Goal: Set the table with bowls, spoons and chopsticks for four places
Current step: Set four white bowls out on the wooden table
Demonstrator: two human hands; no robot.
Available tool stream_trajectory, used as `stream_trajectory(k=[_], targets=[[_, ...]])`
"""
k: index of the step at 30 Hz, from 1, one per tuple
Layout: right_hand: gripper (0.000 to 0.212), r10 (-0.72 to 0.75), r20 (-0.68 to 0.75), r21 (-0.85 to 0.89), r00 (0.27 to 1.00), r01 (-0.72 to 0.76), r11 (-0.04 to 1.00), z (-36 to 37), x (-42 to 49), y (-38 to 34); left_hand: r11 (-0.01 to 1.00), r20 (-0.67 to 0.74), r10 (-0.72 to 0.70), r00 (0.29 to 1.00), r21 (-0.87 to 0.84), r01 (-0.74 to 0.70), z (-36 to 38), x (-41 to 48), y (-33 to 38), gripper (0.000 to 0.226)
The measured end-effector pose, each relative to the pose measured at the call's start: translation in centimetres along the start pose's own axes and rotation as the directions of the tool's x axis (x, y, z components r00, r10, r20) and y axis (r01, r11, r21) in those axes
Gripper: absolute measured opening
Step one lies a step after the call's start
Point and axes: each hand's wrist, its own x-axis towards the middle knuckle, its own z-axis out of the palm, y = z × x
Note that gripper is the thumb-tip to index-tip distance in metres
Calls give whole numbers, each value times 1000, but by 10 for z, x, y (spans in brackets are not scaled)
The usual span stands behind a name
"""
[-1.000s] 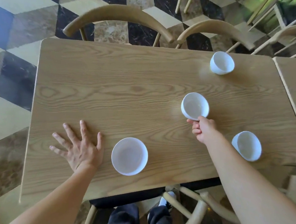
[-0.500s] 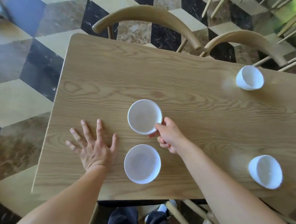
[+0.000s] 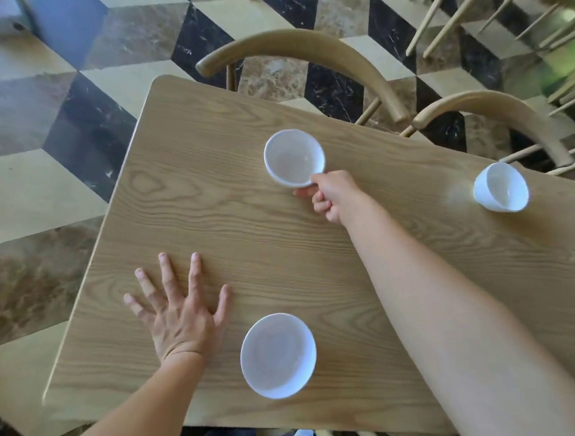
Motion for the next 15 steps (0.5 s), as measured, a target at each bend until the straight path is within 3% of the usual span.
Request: stream_trajectory(k=[5, 12, 15], targets=[[24, 23, -81, -9, 996, -24, 1000, 4, 20, -34, 1000, -22, 8, 1000, 8, -7, 4, 1, -2, 81], [13, 30, -57, 81, 998, -25, 996, 7, 18, -36, 1000, -30, 14, 999, 5, -14, 6, 3, -4, 82], [20, 19, -65, 62, 998, -15, 998, 4, 8, -33, 1000, -43, 9, 999, 5, -9, 7, 2, -4, 81]])
